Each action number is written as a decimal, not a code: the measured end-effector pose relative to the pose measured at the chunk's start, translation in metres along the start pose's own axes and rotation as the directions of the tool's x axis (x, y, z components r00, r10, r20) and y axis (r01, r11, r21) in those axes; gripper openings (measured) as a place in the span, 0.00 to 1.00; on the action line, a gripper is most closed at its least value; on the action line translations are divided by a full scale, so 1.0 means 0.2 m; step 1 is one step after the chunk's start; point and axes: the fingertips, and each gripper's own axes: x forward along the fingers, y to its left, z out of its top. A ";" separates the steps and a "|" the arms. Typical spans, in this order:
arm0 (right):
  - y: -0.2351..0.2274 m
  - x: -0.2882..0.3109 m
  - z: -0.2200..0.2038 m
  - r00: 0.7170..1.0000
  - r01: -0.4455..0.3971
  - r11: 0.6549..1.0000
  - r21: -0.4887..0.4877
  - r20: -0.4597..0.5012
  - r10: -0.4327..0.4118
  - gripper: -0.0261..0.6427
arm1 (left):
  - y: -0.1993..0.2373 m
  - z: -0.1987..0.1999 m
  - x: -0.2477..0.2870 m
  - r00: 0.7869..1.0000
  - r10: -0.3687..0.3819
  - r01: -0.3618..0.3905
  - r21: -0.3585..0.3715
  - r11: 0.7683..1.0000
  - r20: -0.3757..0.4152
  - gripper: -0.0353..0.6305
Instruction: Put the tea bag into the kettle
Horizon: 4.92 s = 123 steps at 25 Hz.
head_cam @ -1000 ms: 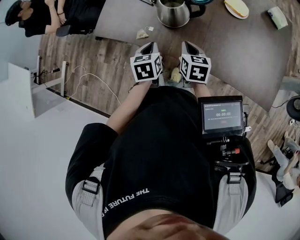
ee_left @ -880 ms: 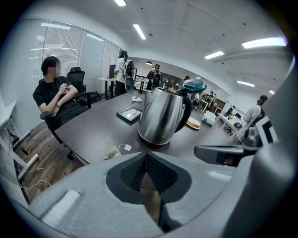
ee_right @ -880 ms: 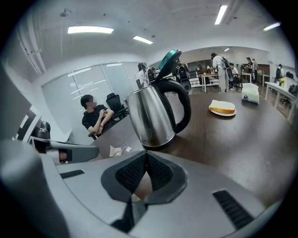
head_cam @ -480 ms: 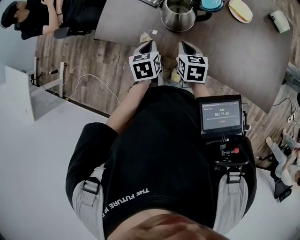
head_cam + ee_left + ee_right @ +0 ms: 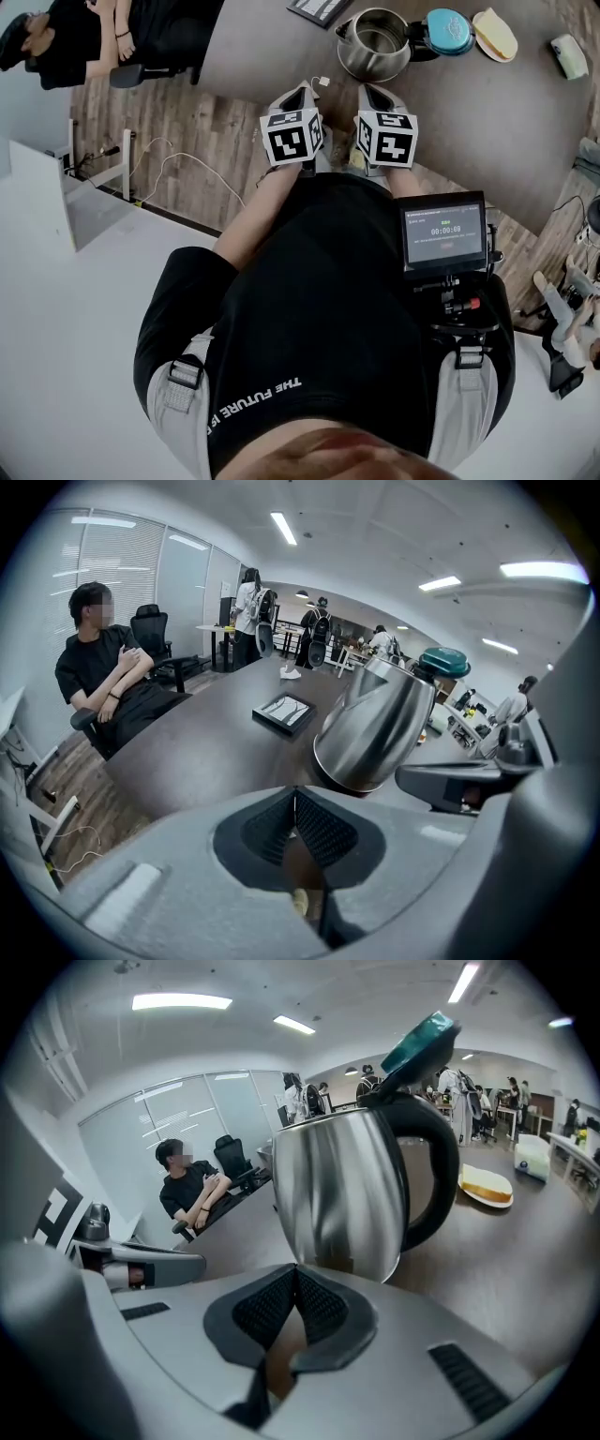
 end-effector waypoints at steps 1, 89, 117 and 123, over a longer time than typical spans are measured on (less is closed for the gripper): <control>0.00 0.00 -0.01 1.000 -0.001 1.000 -0.001 -0.005 0.001 0.05 | 0.00 -0.01 0.00 1.000 -0.002 0.002 0.004 1.000 -0.006 0.06; 0.18 0.04 -0.16 0.980 -0.131 0.990 -0.059 -0.161 0.120 0.05 | -0.05 -0.39 0.10 0.942 -0.102 0.185 0.241 0.953 -0.320 0.06; 0.13 0.07 -0.11 0.987 -0.100 0.994 -0.043 -0.133 0.093 0.05 | -0.03 -0.17 0.13 0.957 -0.112 0.180 0.246 0.952 -0.269 0.06; 0.12 0.08 -0.11 0.988 -0.094 0.995 -0.038 -0.125 0.089 0.05 | -0.04 -0.14 0.14 0.961 -0.116 0.181 0.256 0.950 -0.251 0.06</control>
